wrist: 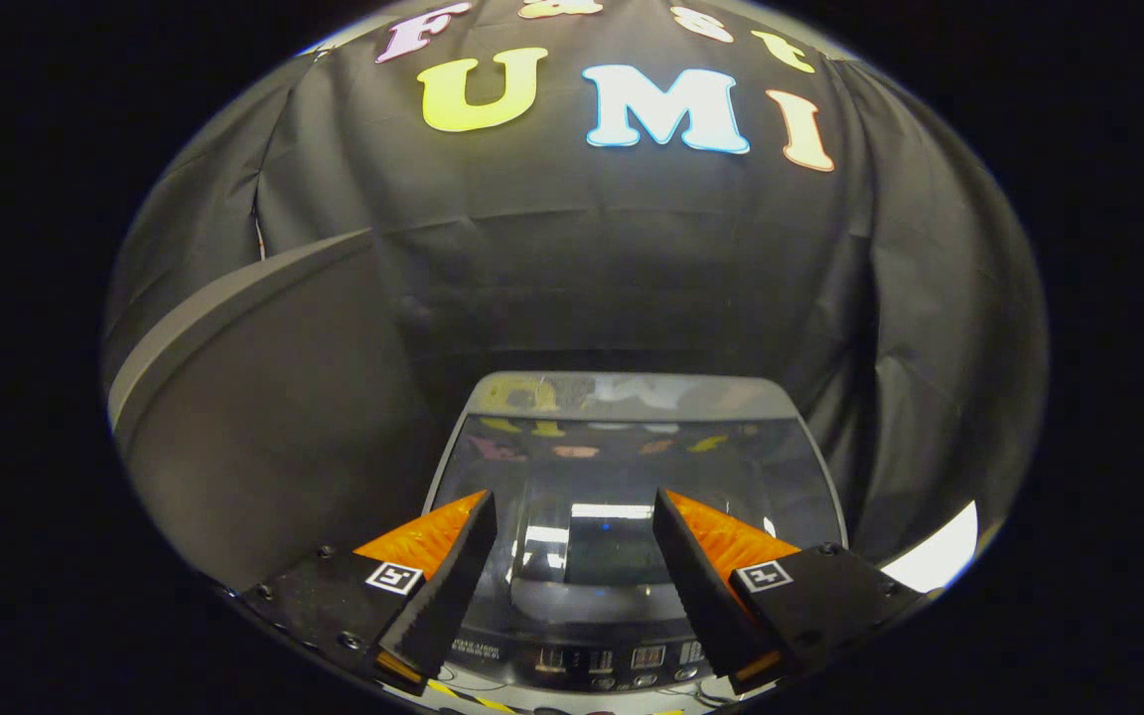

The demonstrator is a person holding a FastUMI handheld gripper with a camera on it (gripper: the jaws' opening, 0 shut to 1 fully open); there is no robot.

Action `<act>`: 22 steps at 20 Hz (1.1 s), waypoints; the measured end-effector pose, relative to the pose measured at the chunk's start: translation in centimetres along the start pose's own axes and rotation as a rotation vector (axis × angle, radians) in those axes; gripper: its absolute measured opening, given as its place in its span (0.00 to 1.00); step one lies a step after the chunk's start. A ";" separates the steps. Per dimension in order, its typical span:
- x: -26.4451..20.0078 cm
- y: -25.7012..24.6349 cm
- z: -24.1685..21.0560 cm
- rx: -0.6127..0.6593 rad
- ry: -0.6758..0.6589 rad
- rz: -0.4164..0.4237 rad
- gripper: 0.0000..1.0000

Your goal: Put the clothes into the washing machine and then close the washing machine lid.

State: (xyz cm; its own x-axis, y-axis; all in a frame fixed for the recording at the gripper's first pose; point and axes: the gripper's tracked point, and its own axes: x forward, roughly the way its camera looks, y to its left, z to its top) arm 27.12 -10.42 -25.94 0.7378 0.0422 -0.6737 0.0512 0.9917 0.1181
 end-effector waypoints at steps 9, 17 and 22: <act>-8.7 2.2 -2.7 -0.031 -0.124 0.050 0.99; -21.2 3.4 -1.8 0.033 -0.366 0.086 0.98; -28.3 4.0 -4.2 0.114 -0.405 0.105 0.98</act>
State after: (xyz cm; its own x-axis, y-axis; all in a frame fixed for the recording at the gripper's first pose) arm 3.61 -7.17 -9.40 0.9463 0.0684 -0.3161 0.0191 0.9638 0.2658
